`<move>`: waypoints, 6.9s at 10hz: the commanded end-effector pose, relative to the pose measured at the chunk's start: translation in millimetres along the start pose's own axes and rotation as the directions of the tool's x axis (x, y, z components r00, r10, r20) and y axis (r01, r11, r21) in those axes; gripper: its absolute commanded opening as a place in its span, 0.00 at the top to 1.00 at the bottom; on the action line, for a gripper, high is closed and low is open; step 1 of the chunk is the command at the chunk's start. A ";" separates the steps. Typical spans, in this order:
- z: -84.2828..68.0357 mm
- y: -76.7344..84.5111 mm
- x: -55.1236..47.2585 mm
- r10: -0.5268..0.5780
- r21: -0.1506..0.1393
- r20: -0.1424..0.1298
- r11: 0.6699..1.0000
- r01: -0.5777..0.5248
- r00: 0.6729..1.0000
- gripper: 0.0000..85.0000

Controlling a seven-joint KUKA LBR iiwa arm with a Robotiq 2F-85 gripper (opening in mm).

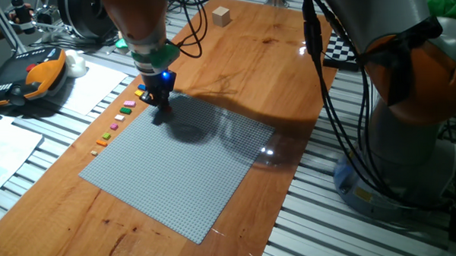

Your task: Stack small Lego blocks randomly, one at a time

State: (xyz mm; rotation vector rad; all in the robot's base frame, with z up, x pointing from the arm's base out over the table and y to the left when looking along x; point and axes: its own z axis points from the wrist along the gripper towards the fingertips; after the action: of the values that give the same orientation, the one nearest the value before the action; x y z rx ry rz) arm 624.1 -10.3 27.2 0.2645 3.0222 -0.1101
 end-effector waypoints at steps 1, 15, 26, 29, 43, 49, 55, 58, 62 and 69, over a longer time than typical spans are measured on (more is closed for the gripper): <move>1.7 1.1 0.2 -0.005 0.003 0.005 1.000 0.005 1.000 1.00; 2.1 1.5 -1.7 0.048 0.019 0.023 0.999 -0.049 0.999 0.40; -14.3 14.1 -3.5 0.016 -0.019 -0.017 1.000 -0.016 1.000 1.00; -12.7 14.6 -3.2 0.015 -0.024 -0.016 1.000 -0.015 1.000 1.00; -19.7 20.0 -0.3 0.024 -0.026 -0.037 0.999 -0.025 0.999 1.00; -3.3 20.5 -3.5 0.021 -0.041 -0.015 0.999 -0.022 1.000 1.00; -17.6 23.3 -0.6 0.018 -0.021 -0.031 1.000 -0.018 0.999 1.00; -17.9 23.8 4.1 0.013 -0.014 -0.028 1.000 -0.013 1.000 1.00; -4.9 24.0 7.9 0.010 -0.017 -0.005 1.000 -0.010 1.000 1.00; -19.5 32.1 7.8 0.021 -0.009 -0.026 1.000 -0.022 0.999 1.00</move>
State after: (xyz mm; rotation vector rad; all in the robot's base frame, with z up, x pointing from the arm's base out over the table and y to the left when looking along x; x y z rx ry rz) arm 613.3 26.7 36.3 0.2939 3.0618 -0.0908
